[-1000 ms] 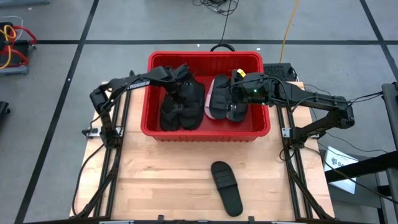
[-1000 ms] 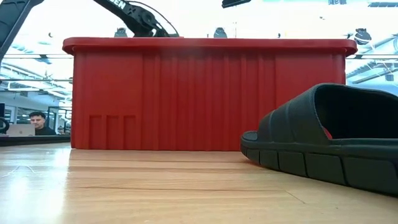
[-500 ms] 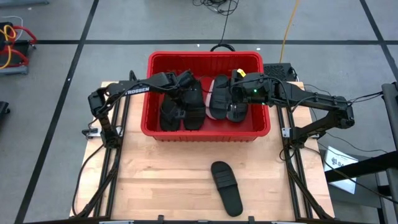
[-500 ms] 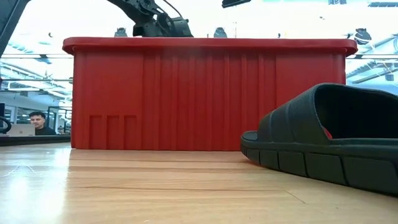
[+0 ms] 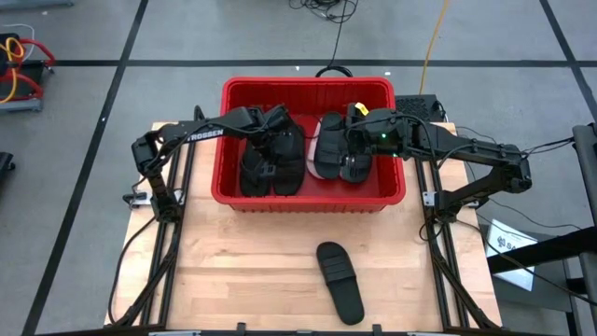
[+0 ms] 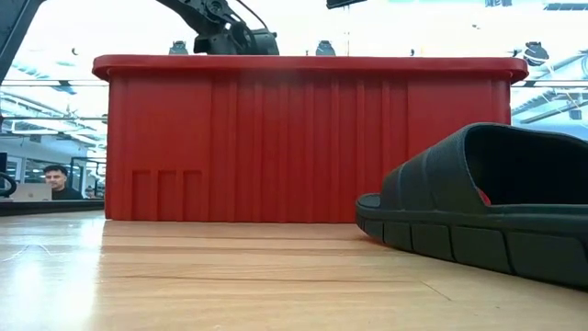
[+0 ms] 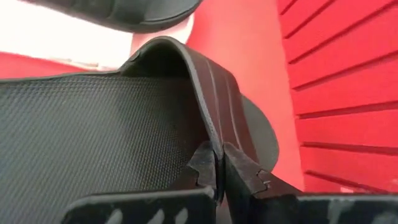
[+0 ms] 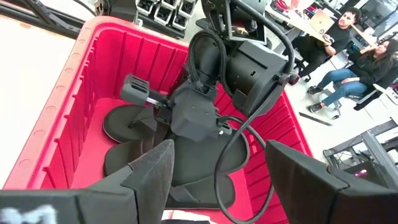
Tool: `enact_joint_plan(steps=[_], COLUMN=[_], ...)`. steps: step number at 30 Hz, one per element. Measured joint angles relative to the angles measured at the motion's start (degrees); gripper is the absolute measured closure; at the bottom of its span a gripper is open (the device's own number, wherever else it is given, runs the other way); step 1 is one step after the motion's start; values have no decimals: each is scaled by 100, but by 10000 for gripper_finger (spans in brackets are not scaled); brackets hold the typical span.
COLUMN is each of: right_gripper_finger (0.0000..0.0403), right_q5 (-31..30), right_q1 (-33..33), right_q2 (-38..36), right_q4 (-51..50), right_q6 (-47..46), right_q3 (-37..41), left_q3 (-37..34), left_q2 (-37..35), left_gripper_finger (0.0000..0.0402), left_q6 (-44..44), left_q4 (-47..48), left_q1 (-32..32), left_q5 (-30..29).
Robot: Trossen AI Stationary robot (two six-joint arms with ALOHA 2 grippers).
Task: Pick and place slides into bin
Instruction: Put the black slide into the red bin
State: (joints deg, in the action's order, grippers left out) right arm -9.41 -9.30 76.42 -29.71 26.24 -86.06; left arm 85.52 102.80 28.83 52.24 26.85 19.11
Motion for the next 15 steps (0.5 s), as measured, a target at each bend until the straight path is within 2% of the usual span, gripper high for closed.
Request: enact_joint_plan(steps=[10,15], right_gripper_finger=[161,161], right_q5=[0,0], right_q1=[2,1], right_q2=[0,0], right_q4=[-1,0], right_q6=[0,0], right_q3=[0,0], left_q3=[-97,-97], left_q2=[11,11], left_gripper_finger=[399,398], left_q6=[133,440], left_q4=[65,22], left_q1=[-273,-385], left_q5=[286,-108])
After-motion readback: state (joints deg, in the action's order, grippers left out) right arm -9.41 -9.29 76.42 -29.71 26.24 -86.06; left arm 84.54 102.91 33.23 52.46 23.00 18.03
